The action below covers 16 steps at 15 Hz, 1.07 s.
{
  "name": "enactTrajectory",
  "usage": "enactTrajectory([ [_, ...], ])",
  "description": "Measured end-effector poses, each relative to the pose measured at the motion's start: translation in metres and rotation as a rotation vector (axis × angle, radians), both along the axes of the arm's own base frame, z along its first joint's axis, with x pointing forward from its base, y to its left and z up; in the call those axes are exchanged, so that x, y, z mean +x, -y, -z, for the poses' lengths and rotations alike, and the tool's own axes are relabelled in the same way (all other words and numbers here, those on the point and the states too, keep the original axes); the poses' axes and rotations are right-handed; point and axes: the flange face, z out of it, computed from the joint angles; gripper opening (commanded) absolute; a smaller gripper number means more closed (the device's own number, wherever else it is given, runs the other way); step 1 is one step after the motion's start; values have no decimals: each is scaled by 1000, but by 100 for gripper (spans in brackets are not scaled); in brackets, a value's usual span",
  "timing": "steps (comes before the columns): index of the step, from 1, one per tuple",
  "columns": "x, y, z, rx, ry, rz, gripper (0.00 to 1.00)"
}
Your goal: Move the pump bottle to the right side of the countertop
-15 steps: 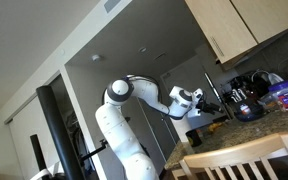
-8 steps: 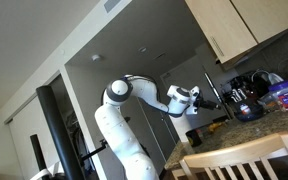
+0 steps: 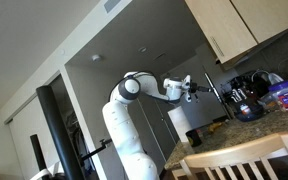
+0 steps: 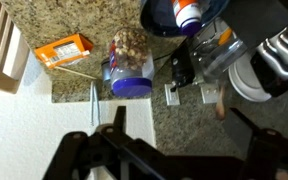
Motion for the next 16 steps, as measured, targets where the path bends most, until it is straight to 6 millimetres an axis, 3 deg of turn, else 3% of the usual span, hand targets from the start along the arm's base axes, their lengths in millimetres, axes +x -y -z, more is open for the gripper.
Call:
enactTrajectory([
  [4,39,-9,22,44,-189,-127,100],
  [7,69,6,31,43,-362,-154,100],
  [11,87,49,-8,-30,-458,-48,100],
  [16,90,45,-22,-20,-387,-22,100],
])
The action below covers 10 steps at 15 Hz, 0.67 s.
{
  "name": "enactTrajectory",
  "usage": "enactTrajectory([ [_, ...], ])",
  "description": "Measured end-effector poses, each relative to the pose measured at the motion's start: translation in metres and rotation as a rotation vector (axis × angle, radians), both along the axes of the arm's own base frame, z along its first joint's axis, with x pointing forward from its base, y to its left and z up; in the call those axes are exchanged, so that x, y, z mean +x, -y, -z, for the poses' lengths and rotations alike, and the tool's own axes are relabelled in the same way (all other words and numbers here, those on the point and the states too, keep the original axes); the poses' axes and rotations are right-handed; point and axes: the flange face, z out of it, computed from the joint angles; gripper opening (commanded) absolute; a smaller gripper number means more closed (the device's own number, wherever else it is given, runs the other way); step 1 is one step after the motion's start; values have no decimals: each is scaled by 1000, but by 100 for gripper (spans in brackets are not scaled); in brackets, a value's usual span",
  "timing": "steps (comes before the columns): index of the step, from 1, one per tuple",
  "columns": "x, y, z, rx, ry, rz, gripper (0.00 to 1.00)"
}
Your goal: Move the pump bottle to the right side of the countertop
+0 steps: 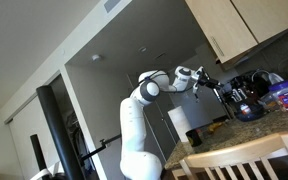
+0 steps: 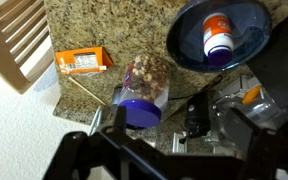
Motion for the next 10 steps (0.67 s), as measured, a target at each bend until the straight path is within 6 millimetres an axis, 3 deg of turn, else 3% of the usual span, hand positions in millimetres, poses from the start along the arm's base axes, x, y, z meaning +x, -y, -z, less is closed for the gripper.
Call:
enactTrajectory([
  [3,2,7,5,47,13,14,100],
  [10,18,53,78,140,-253,1,100],
])
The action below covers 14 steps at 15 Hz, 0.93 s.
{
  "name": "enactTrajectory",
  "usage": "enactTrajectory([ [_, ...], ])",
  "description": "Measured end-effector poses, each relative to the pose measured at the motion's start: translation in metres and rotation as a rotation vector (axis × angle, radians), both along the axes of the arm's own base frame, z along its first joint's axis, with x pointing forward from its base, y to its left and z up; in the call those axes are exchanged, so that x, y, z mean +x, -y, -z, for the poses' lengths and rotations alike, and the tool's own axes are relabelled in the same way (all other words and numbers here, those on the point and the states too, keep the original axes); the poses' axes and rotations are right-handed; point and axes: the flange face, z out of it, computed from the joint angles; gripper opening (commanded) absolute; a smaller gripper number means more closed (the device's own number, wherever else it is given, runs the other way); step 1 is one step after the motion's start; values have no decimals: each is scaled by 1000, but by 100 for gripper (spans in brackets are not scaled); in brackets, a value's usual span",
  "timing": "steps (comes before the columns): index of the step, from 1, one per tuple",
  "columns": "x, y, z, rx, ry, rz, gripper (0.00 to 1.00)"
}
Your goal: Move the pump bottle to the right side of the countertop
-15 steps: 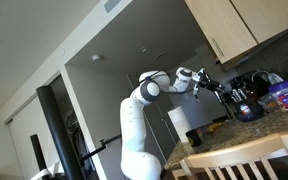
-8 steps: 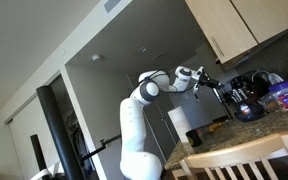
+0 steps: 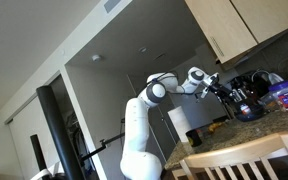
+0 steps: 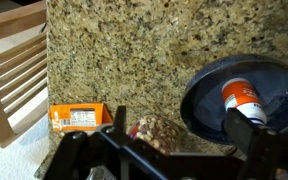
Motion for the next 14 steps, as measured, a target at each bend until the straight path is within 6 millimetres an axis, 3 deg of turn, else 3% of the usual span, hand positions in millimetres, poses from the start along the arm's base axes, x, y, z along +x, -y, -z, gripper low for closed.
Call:
enactTrajectory([
  [5,9,-7,4,19,89,56,100],
  [10,27,-14,62,51,108,143,100],
  [14,28,-14,56,48,118,143,100],
])
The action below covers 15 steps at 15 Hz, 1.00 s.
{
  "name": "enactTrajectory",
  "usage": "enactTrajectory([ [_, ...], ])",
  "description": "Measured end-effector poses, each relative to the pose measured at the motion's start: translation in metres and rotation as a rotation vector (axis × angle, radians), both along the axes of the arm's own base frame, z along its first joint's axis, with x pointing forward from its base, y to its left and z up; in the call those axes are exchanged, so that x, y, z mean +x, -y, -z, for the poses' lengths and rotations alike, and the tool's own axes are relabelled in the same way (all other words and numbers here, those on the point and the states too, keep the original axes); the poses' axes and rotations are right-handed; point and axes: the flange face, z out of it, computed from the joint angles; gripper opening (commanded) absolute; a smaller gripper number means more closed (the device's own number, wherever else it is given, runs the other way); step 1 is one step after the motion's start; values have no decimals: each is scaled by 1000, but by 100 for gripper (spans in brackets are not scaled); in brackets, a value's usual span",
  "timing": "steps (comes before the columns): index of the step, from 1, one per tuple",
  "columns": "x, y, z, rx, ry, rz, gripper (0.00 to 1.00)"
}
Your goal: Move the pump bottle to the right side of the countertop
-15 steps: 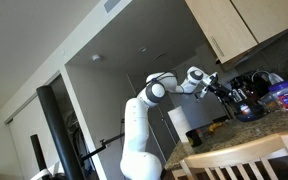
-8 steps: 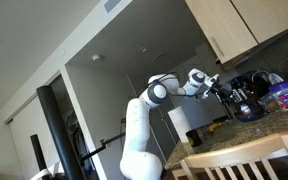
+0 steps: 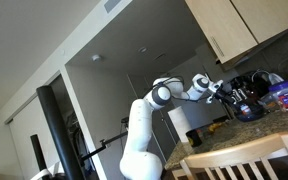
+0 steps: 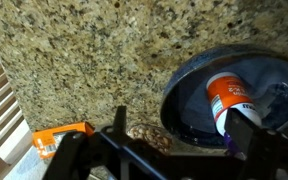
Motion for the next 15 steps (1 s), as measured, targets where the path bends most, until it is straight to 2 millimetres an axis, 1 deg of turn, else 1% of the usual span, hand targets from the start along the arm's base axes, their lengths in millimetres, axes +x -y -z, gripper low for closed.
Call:
enactTrajectory([
  [2,1,-6,-1,-8,14,13,100],
  [5,5,-25,-3,-27,56,43,100],
  [8,11,-34,4,-33,83,89,100],
  [12,14,-34,8,-31,98,122,100],
  [15,20,-24,7,-16,179,276,100],
])
